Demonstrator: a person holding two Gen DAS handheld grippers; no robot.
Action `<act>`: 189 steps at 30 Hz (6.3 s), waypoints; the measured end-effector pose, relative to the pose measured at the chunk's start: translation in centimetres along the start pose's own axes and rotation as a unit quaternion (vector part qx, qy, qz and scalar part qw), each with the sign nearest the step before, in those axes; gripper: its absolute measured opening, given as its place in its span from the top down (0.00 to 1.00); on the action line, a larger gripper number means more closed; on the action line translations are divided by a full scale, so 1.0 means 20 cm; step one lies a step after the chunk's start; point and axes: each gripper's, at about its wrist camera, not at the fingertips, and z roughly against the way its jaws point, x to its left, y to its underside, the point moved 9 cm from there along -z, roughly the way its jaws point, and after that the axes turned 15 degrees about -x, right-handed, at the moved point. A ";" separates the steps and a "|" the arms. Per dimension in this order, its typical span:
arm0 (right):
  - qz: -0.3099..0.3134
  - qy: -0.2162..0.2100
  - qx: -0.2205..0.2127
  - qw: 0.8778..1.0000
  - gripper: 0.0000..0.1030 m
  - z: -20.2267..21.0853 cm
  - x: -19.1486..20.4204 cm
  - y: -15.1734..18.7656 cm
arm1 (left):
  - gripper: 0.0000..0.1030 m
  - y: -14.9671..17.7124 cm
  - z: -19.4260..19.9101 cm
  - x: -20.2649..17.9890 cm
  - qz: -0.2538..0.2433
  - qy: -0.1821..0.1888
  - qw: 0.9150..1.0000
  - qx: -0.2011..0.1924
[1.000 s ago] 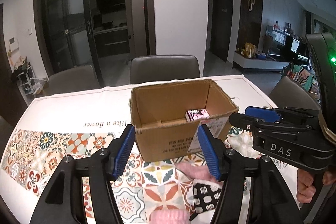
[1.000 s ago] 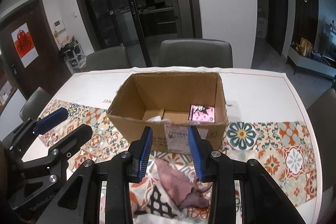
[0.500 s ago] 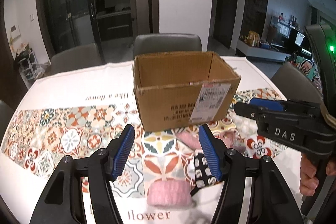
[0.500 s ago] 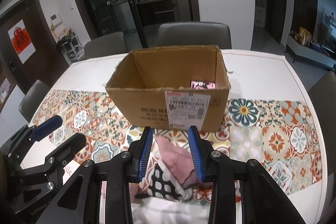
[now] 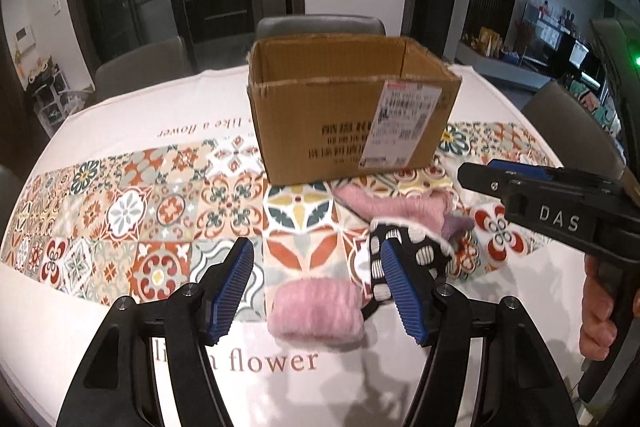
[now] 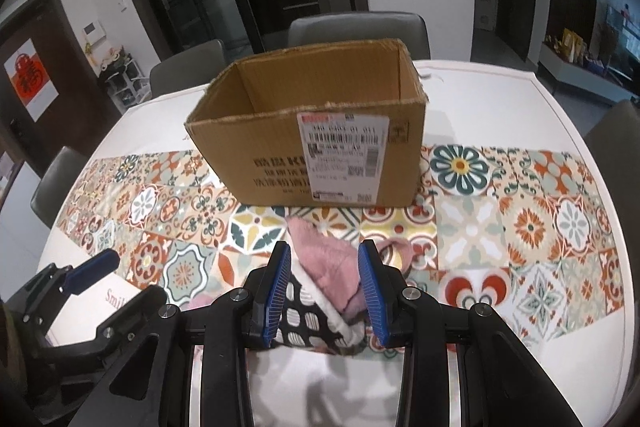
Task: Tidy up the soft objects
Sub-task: 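Grasp the pink fluffy wristband with the left tool while the right tool grasps the pink towel, then lift the wristband with the left tool while the right tool carries the pink towel over the box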
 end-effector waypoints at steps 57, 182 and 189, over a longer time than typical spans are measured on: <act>-0.004 -0.003 0.097 0.995 0.94 -0.35 -0.07 0.36 | 0.72 0.49 -0.29 -0.01 0.039 0.008 0.991 0.125; 0.038 -0.063 -0.223 0.972 0.95 0.08 0.16 -1.06 | 0.78 -1.03 -0.26 0.09 0.040 0.051 0.983 -0.170; 0.031 -0.066 -0.174 0.982 0.96 -0.15 0.12 -0.99 | 0.77 -0.98 -0.46 0.04 0.022 0.057 0.989 -0.133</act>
